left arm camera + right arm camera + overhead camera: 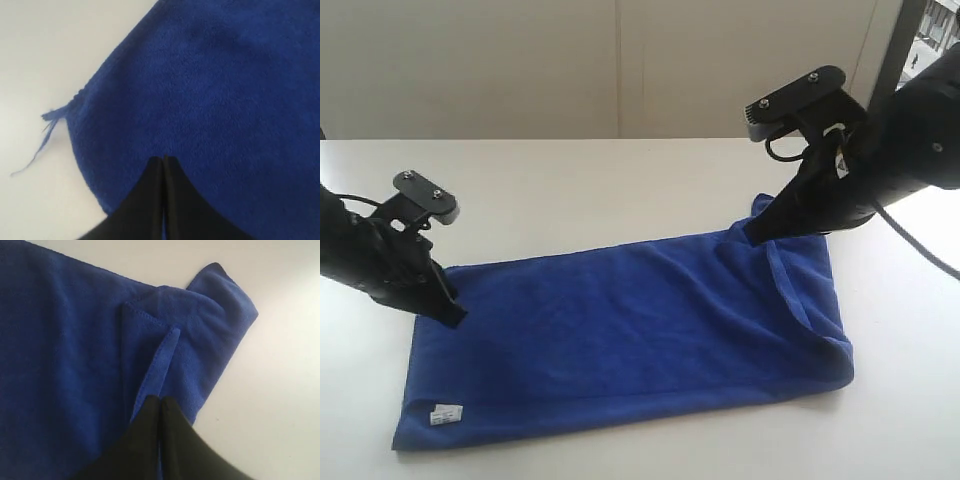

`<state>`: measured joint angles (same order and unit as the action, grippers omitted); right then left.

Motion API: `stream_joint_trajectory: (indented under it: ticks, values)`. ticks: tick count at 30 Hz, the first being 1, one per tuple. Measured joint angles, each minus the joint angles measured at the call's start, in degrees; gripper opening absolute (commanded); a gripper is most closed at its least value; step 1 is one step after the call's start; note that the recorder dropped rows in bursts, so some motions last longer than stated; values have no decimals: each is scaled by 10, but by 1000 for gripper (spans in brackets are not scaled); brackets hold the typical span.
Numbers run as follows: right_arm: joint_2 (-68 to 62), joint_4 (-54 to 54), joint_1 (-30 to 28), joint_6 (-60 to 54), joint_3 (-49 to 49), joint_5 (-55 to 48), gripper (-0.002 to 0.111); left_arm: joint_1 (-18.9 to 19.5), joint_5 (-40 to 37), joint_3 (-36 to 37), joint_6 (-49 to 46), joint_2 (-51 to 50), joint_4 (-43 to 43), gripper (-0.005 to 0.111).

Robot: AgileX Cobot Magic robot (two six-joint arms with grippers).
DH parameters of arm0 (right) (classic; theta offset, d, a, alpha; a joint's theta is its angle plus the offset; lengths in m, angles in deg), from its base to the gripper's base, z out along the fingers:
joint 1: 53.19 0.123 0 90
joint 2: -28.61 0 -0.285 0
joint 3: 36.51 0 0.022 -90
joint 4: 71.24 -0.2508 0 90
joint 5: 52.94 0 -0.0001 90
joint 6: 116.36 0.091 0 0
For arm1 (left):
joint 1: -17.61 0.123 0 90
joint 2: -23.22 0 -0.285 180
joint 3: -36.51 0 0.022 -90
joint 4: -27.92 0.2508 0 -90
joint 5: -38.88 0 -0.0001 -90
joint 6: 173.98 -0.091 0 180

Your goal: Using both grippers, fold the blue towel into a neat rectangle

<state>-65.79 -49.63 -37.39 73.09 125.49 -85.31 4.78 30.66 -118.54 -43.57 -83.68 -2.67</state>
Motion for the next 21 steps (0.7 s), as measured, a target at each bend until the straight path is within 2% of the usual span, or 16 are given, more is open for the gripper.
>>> stream_joint_trajectory:
  ticks: [6, 12, 14, 18, 21]
  values:
    - [-14, -27, -10, -49, 27, -31, 0, 0, -13, -71, -5, -83, -1, 1]
    - [-46, -116, -56, -135, 86, -63, 1, 0, -9, -113, -16, -121, 22, 1]
    - [-62, -149, -74, -165, 112, -80, 8, 0, -6, -123, -15, -128, 34, 1]
    - [-112, -210, -109, -221, 162, -127, 36, 0, -1, -132, -15, -135, 54, 1]
    - [-156, -239, -119, -255, 185, -137, 46, 0, -1, -135, -16, -135, 63, 1]
